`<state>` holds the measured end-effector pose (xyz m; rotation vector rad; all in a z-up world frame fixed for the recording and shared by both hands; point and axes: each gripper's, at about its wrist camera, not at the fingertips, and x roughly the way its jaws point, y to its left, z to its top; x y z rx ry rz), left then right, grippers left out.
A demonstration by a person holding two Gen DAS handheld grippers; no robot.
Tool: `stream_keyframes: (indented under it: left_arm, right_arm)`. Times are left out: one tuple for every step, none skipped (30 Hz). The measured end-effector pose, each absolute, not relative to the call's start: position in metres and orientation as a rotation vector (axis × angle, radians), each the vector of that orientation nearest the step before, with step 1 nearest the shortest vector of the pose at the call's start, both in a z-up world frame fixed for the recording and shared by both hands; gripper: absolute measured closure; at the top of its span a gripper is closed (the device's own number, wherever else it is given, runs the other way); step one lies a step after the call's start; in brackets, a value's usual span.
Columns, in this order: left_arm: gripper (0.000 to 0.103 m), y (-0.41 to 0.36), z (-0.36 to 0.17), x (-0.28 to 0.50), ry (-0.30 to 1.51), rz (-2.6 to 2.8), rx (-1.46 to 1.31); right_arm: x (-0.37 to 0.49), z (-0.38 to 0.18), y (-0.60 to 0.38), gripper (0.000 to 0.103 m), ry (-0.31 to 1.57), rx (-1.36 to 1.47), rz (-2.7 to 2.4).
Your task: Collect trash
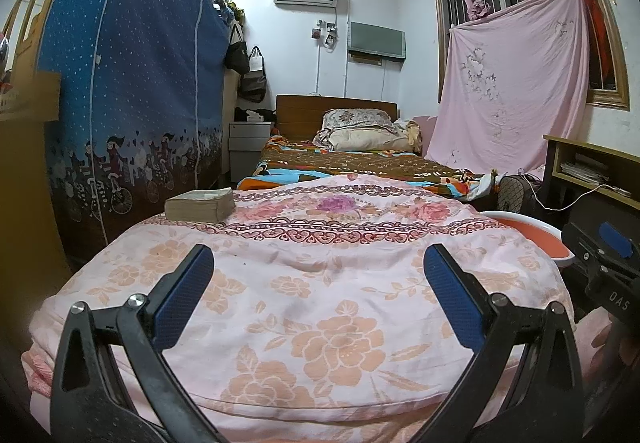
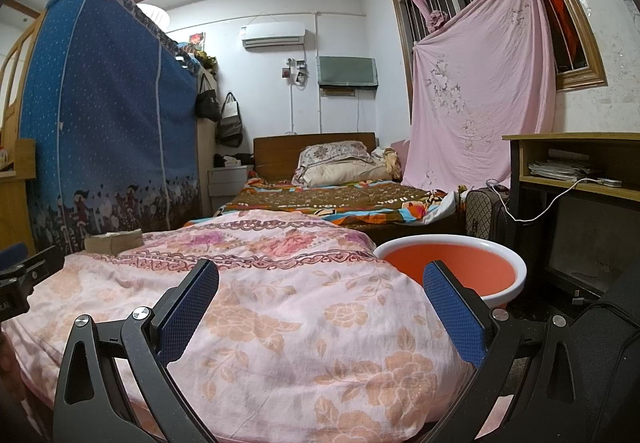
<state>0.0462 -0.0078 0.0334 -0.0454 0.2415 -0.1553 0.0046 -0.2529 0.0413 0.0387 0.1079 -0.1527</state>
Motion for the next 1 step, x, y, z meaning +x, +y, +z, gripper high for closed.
stream_keyframes:
  left_arm:
    - [0.012, -0.0072, 0.0334, 0.0464, 0.242, -0.155, -0.045]
  right_arm:
    - [0.0042, 0.0412, -0.2528, 0.000, 0.108, 0.039, -0.153]
